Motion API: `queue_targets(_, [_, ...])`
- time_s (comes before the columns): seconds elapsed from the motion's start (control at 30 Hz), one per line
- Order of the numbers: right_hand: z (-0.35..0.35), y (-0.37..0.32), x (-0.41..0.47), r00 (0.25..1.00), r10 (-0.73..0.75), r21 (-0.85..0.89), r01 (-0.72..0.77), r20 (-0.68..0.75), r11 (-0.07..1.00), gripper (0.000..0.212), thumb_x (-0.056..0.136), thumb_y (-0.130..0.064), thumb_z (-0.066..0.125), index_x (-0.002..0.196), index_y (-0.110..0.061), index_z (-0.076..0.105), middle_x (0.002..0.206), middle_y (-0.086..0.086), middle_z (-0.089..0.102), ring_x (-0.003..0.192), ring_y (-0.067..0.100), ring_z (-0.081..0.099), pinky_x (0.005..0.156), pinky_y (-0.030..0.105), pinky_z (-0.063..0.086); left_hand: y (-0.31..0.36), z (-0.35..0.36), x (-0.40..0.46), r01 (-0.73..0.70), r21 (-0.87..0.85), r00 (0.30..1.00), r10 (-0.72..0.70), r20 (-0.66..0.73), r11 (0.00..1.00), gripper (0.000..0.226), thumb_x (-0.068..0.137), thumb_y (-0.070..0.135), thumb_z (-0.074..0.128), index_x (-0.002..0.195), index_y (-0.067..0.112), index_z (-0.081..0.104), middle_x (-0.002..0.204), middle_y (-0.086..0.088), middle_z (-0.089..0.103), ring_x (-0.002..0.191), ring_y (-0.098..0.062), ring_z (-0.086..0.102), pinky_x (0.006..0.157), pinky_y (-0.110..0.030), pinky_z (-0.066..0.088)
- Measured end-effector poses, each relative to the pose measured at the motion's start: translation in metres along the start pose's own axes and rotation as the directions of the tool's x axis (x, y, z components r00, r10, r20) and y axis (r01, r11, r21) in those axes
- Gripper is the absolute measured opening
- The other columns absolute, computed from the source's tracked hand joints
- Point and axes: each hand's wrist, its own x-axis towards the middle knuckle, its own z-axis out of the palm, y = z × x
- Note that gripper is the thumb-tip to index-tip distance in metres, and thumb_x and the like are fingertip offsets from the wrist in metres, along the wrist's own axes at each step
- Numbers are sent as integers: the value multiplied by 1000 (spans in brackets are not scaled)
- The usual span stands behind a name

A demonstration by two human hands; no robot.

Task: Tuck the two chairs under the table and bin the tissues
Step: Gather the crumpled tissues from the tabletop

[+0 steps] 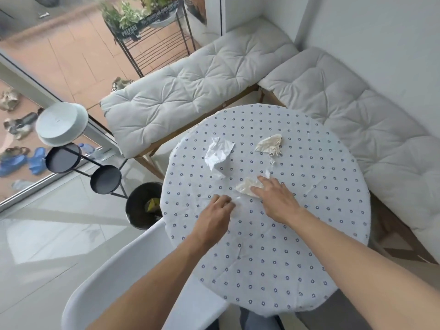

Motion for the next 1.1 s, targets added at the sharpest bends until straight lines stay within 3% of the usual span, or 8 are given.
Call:
queue_targets(0.1, [6, -1, 5, 999, 11, 24, -10, -51, 1000, 42, 86, 9, 56, 123, -11, 62, 132, 9, 52, 117, 31, 49, 77, 37, 53, -18, -29, 22, -3, -10, 998, 2, -70, 1000, 30, 90, -17, 57, 114, -6, 70, 119, -20, 66, 105, -38, 57, 68, -51, 59])
queue_targets(0.17, [9, -2, 5, 998, 30, 17, -29, -64, 999, 30, 86, 12, 52, 106, -7, 63, 110, 7, 55, 102, 28, 53, 65, 38, 55, -29, -46, 39, -18, -10, 994, 16, -107, 1000, 30, 90, -18, 58, 114, -6, 70, 118, -20, 66, 102, -38, 57, 70, -51, 58])
queue_targets(0.53, [-13, 8, 29, 938, 47, 155, 8, -343, 988, 22, 89, 12, 60, 103, -1, 70, 98, 10, 62, 91, 28, 59, 57, 44, 58, -86, -47, 139, 55, 180, 998, -56, -1, 982, 30, 95, -12, 48, 118, -3, 63, 132, -16, 56, 116, -34, 46, 76, -50, 57])
queue_targets(0.6, [-20, 16, 40, 923, 49, 157, 13, -383, 987, 21, 89, 11, 61, 102, -3, 70, 96, 8, 61, 91, 27, 59, 56, 44, 58, -93, -37, 146, 93, 292, 991, -119, 70, 952, 36, 94, -5, 52, 128, 5, 59, 154, -16, 42, 131, -38, 42, 91, -46, 53])
queue_targets(0.7, [-28, 30, 59, 896, 76, 166, -3, -437, 986, 17, 89, 9, 66, 100, -4, 70, 95, 8, 60, 90, 27, 58, 52, 45, 58, -99, -20, 149, 116, 320, 969, -178, 171, 940, 53, 96, 3, 53, 147, 10, 41, 174, -15, 6, 156, -44, 12, 120, -55, 31])
queue_targets(0.8, [-32, 42, 81, 877, 118, 163, -46, -465, 986, 12, 92, 1, 66, 101, -5, 71, 99, 10, 62, 95, 31, 57, 58, 48, 58, -104, -5, 142, 128, 243, 962, -180, 206, 962, 66, 100, 0, 46, 161, 10, 21, 175, -13, 1, 159, -39, 3, 127, -53, 21])
queue_targets(0.93, [-28, 48, 103, 888, 194, 147, -145, -417, 978, 18, 98, -17, 63, 114, -13, 73, 132, 15, 60, 122, 37, 48, 95, 51, 48, -110, -2, 131, 104, 144, 974, -130, 186, 984, 59, 106, 8, 40, 162, 9, 20, 174, -17, 9, 160, -36, 3, 126, -46, 19])
queue_targets(1.1, [-20, 48, 119, 919, 305, 213, -256, -247, 943, 51, 101, -39, 60, 148, -23, 49, 167, 18, 24, 155, 39, 11, 121, 58, 23, -119, -8, 120, 32, 130, 958, -67, 280, 991, 68, 106, 44, 52, 160, 13, 26, 173, -17, 8, 160, -34, 3, 125, -51, 26])
